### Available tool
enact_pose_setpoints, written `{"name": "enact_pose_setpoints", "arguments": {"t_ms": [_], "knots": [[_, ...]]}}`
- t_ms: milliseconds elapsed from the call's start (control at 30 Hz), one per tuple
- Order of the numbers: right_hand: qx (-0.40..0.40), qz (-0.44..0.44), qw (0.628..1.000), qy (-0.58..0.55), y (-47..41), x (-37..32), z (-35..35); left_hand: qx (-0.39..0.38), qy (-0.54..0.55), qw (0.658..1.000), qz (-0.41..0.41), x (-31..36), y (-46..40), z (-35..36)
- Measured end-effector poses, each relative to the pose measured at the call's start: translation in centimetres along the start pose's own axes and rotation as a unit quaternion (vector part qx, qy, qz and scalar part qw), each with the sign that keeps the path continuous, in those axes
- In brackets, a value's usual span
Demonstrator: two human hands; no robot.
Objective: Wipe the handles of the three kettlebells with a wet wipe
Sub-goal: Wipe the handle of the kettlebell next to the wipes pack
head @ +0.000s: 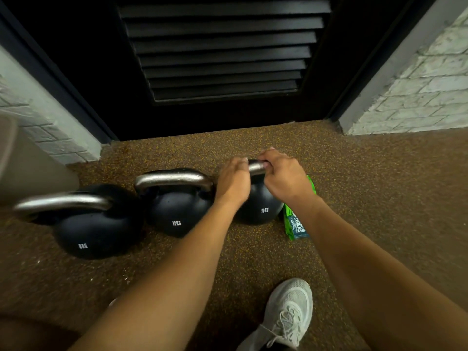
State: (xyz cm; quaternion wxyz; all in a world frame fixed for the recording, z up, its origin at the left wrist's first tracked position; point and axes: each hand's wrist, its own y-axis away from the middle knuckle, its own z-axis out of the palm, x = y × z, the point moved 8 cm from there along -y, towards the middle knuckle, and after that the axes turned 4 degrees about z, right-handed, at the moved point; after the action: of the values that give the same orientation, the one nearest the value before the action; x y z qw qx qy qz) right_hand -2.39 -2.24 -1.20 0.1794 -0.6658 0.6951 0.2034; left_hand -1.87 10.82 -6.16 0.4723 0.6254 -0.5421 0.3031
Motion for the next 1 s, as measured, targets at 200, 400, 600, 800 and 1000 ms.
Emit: {"name": "enact_pose_setpoints", "arguments": {"t_ms": [200,400,600,800,1000], "knots": [[0.003,0.008,1.000,-0.006,0.0,0.1,0.1,0.133,0.121,0.983,-0.029,-1.3,3.6,2.0],[0.005,0.010,1.000,-0.006,-0.1,0.0,0.1,0.185,0.196,0.953,-0.139,-1.2,1.7,2.4],[0.015,0.011,1.000,-0.005,0.0,0.2,0.3,0.080,0.134,0.965,-0.209,-3.5,-0.4,0.3],[0.014,0.014,1.000,-0.012,-0.1,0.7,0.5,0.131,0.148,0.977,-0.084,-3.0,0.9,1.2],[0.016,0.018,0.999,-0.021,-0.2,0.6,0.4,0.192,0.215,0.955,-0.072,-4.5,2.6,2.2]]}}
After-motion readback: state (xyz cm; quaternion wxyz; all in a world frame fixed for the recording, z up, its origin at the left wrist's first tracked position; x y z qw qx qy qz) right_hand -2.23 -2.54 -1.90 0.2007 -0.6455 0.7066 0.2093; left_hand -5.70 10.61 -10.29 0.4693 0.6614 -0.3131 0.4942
